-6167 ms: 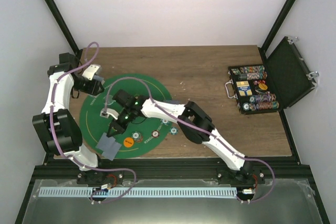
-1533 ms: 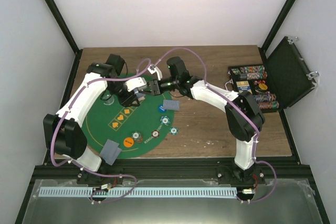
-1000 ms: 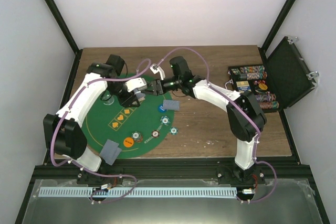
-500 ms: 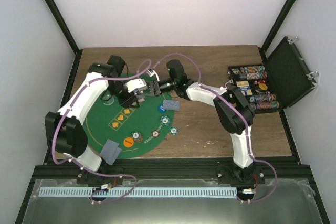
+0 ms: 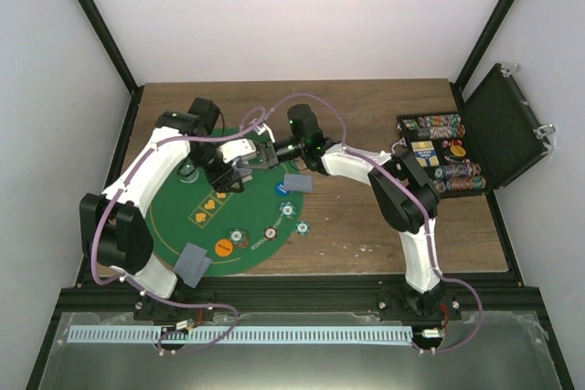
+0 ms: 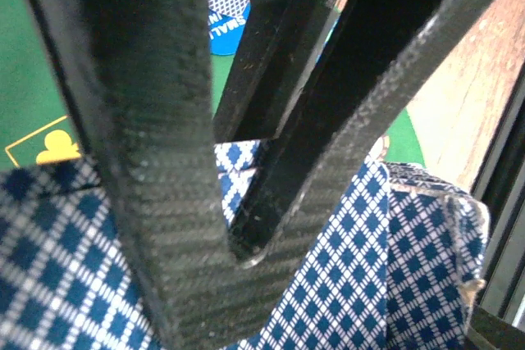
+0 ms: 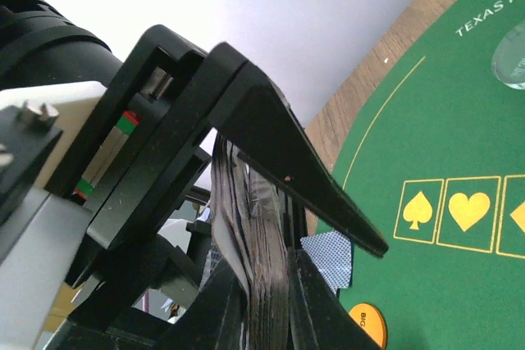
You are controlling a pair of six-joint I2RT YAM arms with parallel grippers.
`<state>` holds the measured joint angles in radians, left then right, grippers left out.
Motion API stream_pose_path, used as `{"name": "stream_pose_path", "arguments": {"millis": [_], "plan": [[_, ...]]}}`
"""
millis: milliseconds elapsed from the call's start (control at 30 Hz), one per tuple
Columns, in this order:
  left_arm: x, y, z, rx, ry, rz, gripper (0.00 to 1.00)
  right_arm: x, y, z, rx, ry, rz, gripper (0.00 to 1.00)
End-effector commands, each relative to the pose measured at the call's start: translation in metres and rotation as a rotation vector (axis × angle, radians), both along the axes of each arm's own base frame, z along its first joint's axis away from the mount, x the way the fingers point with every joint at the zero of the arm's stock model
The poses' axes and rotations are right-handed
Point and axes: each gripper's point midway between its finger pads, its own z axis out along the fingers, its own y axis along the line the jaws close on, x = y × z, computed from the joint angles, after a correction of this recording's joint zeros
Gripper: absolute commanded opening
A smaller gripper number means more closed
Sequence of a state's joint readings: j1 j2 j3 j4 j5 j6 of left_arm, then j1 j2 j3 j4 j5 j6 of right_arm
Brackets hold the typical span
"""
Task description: Distribute texas hold em gaming equipment
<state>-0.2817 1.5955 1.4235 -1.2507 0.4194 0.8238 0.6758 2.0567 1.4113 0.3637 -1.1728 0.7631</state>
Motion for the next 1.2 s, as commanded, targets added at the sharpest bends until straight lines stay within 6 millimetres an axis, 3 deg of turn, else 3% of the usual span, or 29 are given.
{"name": "stream_pose_path", "arguments": {"millis": [0, 100, 233, 467, 633, 967, 1167], "plan": [[0.026, 0.002, 0.001, 0.022, -0.134, 0.006, 0.74, -0.012, 0.006, 0.014, 0.017, -0.022, 0.056, 0.01], [0.034, 0.005, 0.000, 0.039, -0.153, 0.023, 0.74, -0.012, 0.006, 0.013, 0.012, -0.030, 0.051, 0.01], [0.036, 0.005, 0.005, 0.025, -0.158, 0.030, 0.67, -0.011, 0.004, 0.013, 0.004, -0.046, 0.040, 0.01], [0.037, 0.011, 0.005, 0.019, -0.166, 0.030, 0.76, -0.012, 0.003, 0.019, 0.017, -0.063, 0.055, 0.01], [0.034, 0.005, 0.011, -0.028, -0.156, 0.018, 0.59, -0.014, 0.002, 0.020, 0.019, -0.070, 0.065, 0.01], [0.024, 0.004, 0.013, -0.042, -0.140, -0.010, 0.53, 0.008, -0.003, 0.008, -0.084, -0.129, -0.096, 0.31], [0.023, 0.003, 0.014, -0.044, -0.137, -0.014, 0.53, 0.020, -0.019, 0.001, -0.154, -0.167, -0.185, 0.33]]}}
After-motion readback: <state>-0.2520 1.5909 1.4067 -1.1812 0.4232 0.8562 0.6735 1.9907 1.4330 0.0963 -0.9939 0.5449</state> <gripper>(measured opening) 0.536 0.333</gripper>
